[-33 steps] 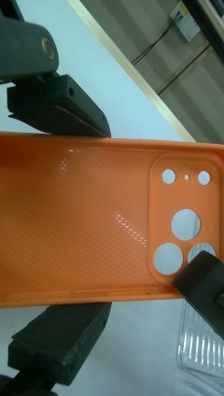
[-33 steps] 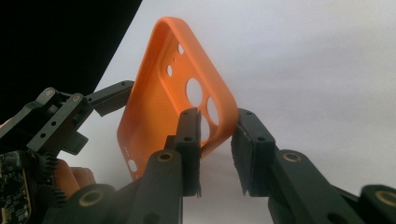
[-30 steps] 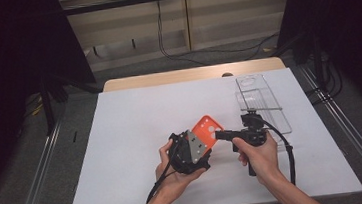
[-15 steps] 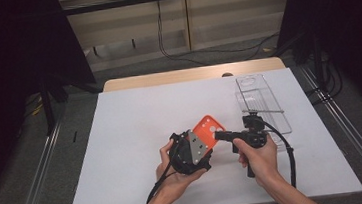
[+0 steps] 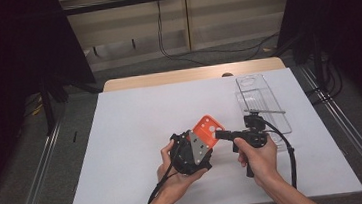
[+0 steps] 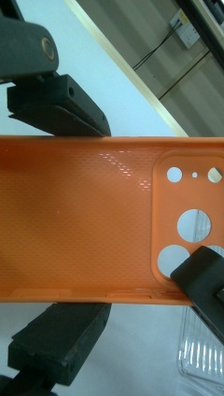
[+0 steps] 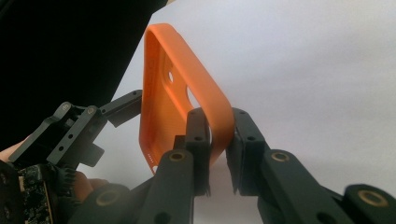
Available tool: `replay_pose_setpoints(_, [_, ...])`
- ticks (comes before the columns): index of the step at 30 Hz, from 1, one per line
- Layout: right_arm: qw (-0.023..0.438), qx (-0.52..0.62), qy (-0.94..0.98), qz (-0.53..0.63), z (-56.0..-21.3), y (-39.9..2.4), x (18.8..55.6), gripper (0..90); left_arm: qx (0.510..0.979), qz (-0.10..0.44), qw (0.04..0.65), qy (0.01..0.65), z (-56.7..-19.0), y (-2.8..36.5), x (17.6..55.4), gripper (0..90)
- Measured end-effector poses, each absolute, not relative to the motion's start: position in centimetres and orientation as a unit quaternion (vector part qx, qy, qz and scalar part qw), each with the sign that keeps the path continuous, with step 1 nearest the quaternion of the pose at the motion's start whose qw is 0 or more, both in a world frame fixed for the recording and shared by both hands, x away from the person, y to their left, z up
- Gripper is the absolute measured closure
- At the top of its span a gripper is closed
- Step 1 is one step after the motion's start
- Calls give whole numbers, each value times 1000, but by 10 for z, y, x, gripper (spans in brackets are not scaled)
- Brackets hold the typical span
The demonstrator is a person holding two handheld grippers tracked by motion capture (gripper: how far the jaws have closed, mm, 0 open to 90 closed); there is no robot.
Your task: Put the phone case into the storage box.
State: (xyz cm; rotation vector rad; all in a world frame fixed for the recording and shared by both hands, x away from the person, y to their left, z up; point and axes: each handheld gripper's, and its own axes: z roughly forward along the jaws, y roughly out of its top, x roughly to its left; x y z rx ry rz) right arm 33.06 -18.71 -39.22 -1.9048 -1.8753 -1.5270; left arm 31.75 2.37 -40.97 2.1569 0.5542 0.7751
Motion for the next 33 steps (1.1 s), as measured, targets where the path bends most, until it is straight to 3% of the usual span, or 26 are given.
replay_pose_setpoints(14, [26,-606,-609,-511,-388,-187,330,812,835,295,405,226,-410,27,320,156])
replay_pose_setpoints(28, [24,-599,-607,-521,-381,-191,332,816,839,236,422,248,-411,35,331,63])
replay_pose_setpoints(33, [10,-592,-615,-521,-378,-193,332,816,832,202,456,242,-408,44,332,52])
